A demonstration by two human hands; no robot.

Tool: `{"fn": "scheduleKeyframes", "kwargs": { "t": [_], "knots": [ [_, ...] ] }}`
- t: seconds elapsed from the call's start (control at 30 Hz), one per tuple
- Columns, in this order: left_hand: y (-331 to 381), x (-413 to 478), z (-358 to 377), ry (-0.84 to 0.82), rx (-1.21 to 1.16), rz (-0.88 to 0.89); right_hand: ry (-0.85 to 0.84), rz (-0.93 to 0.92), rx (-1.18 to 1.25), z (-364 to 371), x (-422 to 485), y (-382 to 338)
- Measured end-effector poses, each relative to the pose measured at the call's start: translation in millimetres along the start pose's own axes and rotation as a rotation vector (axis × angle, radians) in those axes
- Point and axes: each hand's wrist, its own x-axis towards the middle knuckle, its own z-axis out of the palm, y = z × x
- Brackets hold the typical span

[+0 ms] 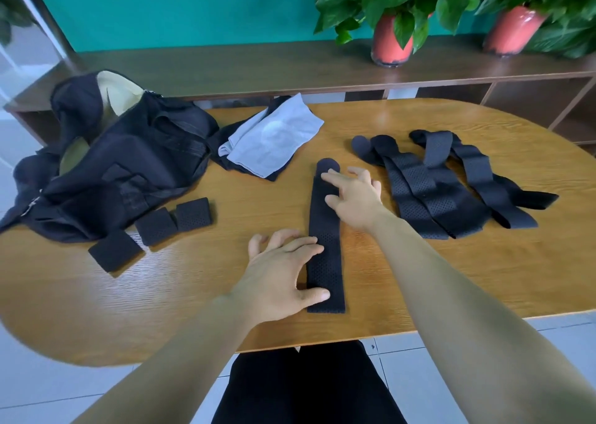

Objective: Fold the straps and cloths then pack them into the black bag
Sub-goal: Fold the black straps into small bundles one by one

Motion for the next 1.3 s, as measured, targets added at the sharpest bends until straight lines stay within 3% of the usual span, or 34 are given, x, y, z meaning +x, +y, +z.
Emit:
{"fn": "scheduleKeyframes", "kwargs": {
  "t": [0.17,0.27,0.47,0.63,1.0,1.3],
  "knots": [
    [-4,-9,-8,0.187,-0.256,-0.040,0.178,-0.028,0.220,-23,-36,-7],
    [-5,-16,-17,0.154,-0.270,-0.033,0.203,-0.090,0.351,-25,-68,-7],
    [6,-30,-9,0.057,-0.227,-0.017,-0.015,-0.067,0.387,1,-124,-1],
    [12,-28,1,0.116,-0.200,-0.074,-0.100,0.033,0.377,12,-141,8],
    [25,-11,16,0.404,-0.229,-0.380,0.297,0.214,0.460,35,-128,-6],
    [33,1,12,0.344,-0.055,-0.441,0.419,0.300,0.284,49,-121,-13]
  ]
}}
